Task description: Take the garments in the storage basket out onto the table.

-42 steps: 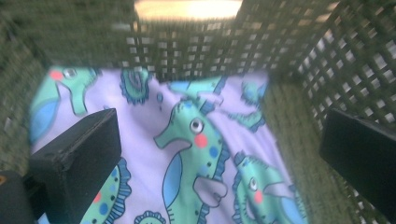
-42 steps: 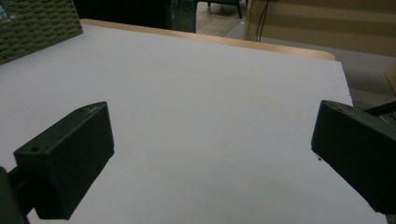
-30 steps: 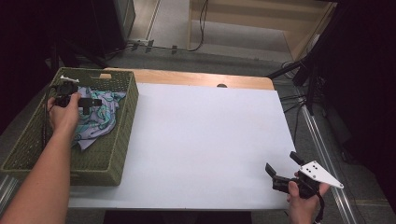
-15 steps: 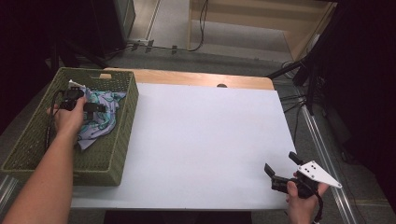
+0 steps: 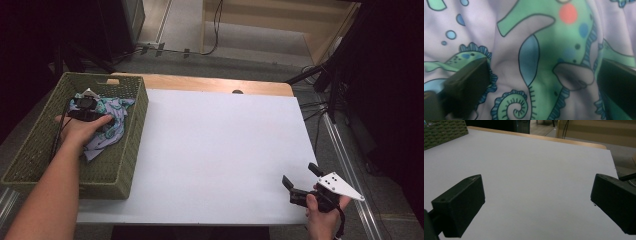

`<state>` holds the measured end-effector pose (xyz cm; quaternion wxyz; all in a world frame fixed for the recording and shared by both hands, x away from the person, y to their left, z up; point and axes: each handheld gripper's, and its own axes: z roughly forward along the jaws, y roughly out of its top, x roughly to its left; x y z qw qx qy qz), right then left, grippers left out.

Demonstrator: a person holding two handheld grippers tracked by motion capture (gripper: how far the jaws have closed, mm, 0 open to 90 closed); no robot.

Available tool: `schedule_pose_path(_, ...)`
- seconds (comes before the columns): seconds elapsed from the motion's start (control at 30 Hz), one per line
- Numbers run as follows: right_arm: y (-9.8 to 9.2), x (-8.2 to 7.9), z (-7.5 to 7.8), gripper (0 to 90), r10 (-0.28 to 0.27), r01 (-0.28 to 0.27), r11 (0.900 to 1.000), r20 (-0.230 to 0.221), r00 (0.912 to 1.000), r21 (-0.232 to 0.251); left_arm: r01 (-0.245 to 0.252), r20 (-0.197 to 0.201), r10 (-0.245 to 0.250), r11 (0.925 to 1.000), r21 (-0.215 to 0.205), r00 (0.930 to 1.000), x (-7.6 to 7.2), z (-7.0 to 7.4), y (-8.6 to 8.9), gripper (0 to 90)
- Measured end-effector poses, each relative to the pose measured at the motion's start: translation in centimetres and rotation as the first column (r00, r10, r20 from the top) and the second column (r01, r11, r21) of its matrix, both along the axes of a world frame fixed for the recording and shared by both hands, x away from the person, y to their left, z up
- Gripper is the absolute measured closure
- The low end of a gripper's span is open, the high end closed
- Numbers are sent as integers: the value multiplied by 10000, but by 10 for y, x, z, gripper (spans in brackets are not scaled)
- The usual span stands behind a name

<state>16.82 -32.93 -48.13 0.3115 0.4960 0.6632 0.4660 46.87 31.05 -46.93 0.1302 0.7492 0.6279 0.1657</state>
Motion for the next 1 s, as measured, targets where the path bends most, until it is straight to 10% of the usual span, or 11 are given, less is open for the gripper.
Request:
schedule_pose_path(0.17,0,0,0,0,-12,12,10000,-32,10000,20,22,224,-13,9992,-405,9997,-5,11,5,632)
schedule_pose_path(0.23,0,0,0,0,-10,10,10000,-28,10000,6,169,125,-159,9965,-816,9998,-6,15,5,722)
schedule_pose_path(0.37,0,1,0,0,-32,32,10000,12,10000,44,1425,-226,-1552,9484,-2833,9876,-7,20,-7,757)
schedule_pose_path(0.43,0,1,-1,0,-27,28,10000,-45,10000,76,1705,105,-1727,9579,-2311,9849,-8,22,-15,723)
schedule_pose_path(0.63,1,1,0,0,0,0,10000,-11,10000,62,827,710,-685,9716,-2216,9951,-6,26,-15,38)
schedule_pose_path(0.77,-1,1,-1,0,-42,43,9999,-49,10000,130,404,131,-390,9906,-1304,9992,-4,17,-13,0)
schedule_pose_path(1.0,0,2,-1,0,-23,23,9999,-52,10000,99,574,-476,-578,9983,-110,9972,-1,0,-21,0)
